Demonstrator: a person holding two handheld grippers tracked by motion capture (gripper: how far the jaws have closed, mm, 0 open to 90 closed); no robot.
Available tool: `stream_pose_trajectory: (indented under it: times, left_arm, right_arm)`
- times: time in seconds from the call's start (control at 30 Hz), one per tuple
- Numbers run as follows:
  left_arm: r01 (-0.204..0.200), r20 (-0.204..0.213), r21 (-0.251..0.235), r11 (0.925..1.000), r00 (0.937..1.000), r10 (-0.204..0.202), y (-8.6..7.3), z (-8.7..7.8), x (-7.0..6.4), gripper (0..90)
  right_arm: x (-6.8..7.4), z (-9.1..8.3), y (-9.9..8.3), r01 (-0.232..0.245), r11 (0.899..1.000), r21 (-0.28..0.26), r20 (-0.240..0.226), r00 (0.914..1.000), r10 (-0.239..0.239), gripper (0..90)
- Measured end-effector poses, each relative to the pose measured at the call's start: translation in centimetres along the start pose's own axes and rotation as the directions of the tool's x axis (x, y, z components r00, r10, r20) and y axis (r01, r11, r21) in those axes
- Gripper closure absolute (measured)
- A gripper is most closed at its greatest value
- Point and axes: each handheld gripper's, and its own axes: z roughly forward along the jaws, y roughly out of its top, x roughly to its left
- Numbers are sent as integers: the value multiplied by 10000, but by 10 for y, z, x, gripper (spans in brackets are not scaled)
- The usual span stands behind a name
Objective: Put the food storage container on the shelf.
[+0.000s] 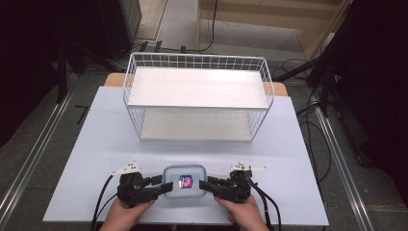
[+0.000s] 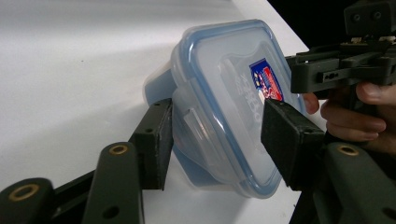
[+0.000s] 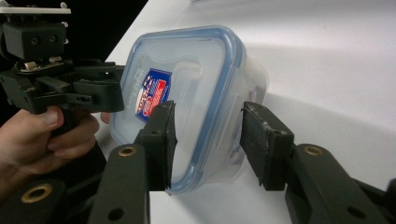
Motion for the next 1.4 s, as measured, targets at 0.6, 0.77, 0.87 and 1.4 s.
stream_pose_trajectory:
  times: [0.6,0.77,0.87,1.4]
  left_arm:
    - [-1284,-489,-238,9914,9907,1271,-2,-8,-19,527]
    - [-1844,-714,-285,9824,9807,1820,-1,-9,-27,543]
    - [-1830,-679,-285,9827,9812,1808,-2,-9,-25,543]
    - [-1052,-498,-282,9940,9934,1037,-13,-9,-16,510]
  right_arm:
    - [3,-11,-5,-1,9997,-236,-97,10000,-1,672]
    - [3,-15,-6,145,9995,-284,-21,9999,-146,683]
    - [4,-15,-7,218,9994,-287,25,9998,-217,687]
    - [6,-9,-9,546,9985,-30,92,9985,-546,668]
